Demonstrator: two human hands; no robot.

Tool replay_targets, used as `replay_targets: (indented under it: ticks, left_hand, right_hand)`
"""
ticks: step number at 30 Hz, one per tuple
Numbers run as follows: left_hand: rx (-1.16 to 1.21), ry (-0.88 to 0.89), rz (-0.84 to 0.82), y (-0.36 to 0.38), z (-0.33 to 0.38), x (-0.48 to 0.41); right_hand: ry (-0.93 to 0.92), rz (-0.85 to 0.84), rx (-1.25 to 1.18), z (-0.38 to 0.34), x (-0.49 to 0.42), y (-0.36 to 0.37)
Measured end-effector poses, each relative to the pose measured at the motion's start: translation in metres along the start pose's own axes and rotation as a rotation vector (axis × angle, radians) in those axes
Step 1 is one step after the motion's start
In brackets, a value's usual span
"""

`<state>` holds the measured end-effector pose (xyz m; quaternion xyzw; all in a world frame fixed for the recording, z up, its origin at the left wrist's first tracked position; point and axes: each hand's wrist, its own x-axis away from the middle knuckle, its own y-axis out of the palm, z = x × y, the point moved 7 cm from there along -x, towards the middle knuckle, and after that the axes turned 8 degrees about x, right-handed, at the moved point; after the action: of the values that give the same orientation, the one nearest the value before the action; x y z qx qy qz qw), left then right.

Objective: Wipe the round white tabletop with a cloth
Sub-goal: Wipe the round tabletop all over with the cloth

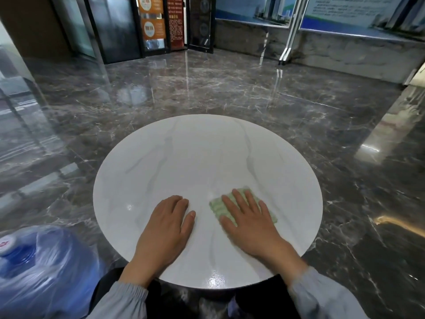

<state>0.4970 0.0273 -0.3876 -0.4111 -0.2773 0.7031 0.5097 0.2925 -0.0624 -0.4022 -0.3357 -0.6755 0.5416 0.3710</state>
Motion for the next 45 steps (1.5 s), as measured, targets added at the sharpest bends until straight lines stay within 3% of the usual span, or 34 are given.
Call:
replay_targets:
  ticks: [3, 6, 13, 17, 25, 28, 34, 37, 39, 45]
  left_hand:
    - [0.004, -0.016, 0.007, -0.002, 0.002, 0.0]
    - [0.013, -0.025, -0.004, -0.004, 0.0, 0.0]
    - [-0.006, -0.042, -0.001, -0.003, 0.001, 0.0]
    - [-0.009, -0.032, -0.002, -0.003, 0.003, 0.0]
    - [0.01, -0.065, 0.007, -0.005, 0.002, -0.001]
    - [0.004, -0.066, 0.009, -0.005, 0.003, -0.001]
    - [-0.01, -0.079, -0.025, -0.005, 0.004, -0.001]
    - [-0.02, -0.068, -0.026, -0.004, 0.003, 0.0]
    - [-0.021, -0.063, -0.015, -0.003, 0.002, -0.001]
    - [-0.002, -0.054, 0.015, -0.002, 0.0, -0.001]
  right_hand:
    - [0.108, -0.11, -0.03, 0.014, -0.068, -0.014]
    - [0.09, -0.129, 0.001, 0.011, -0.081, -0.008]
    - [-0.155, -0.001, 0.114, -0.01, 0.074, 0.02]
    - [-0.152, 0.023, 0.113, -0.001, 0.125, 0.02]
    - [0.127, -0.036, 0.043, 0.091, 0.016, -0.018]
    - [0.168, -0.095, 0.044, 0.087, -0.007, -0.017]
    - [-0.188, 0.011, 0.094, -0.029, 0.077, 0.016]
    - [-0.237, 0.028, 0.083, -0.033, 0.103, 0.018]
    - [-0.162, 0.055, 0.078, -0.001, 0.094, 0.01]
    - [0.299, -0.031, 0.066, 0.161, 0.016, -0.017]
